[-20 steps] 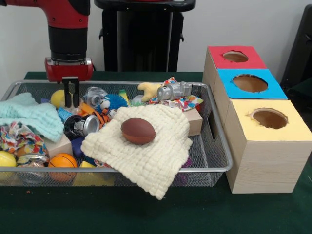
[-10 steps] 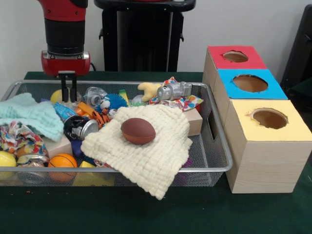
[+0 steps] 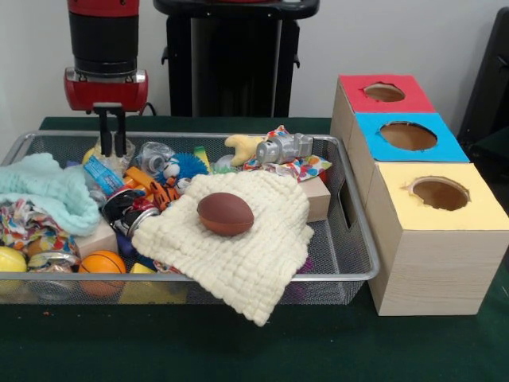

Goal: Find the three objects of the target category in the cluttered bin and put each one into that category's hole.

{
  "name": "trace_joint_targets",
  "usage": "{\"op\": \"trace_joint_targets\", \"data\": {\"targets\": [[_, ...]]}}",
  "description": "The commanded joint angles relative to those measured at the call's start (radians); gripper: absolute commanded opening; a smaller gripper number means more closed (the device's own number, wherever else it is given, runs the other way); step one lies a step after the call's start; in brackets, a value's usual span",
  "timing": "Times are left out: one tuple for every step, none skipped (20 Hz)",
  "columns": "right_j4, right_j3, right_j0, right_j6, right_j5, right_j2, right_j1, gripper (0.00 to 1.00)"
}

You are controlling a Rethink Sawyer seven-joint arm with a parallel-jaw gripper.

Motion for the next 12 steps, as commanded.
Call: {"op": "trace_joint_targets", "data": {"targets": [[0.059,0.036,0.014,-0.075,0.125,0.090,-0.035,0.00],[0.064,0.036,0.015,-0.073,0.128,0.091,-0.037,0.00],[0.071,0.038,0.019,-0.068,0.131,0.091,-0.041,0.00],[0.078,0.038,0.021,-0.064,0.135,0.092,-0.041,0.00],[0.085,0.039,0.023,-0.061,0.139,0.093,-0.045,0.00],[0.093,0.039,0.025,-0.058,0.143,0.093,-0.048,0.00],[0.105,0.044,0.034,-0.049,0.150,0.093,-0.057,0.00],[0.112,0.044,0.036,-0.049,0.155,0.093,-0.060,0.00],[0.119,0.047,0.042,-0.044,0.162,0.090,-0.068,0.00],[0.127,0.051,0.048,-0.040,0.168,0.087,-0.076,0.00],[0.135,0.056,0.062,-0.028,0.172,0.082,-0.086,0.00],[0.142,0.056,0.064,-0.029,0.176,0.081,-0.091,0.00]]}}
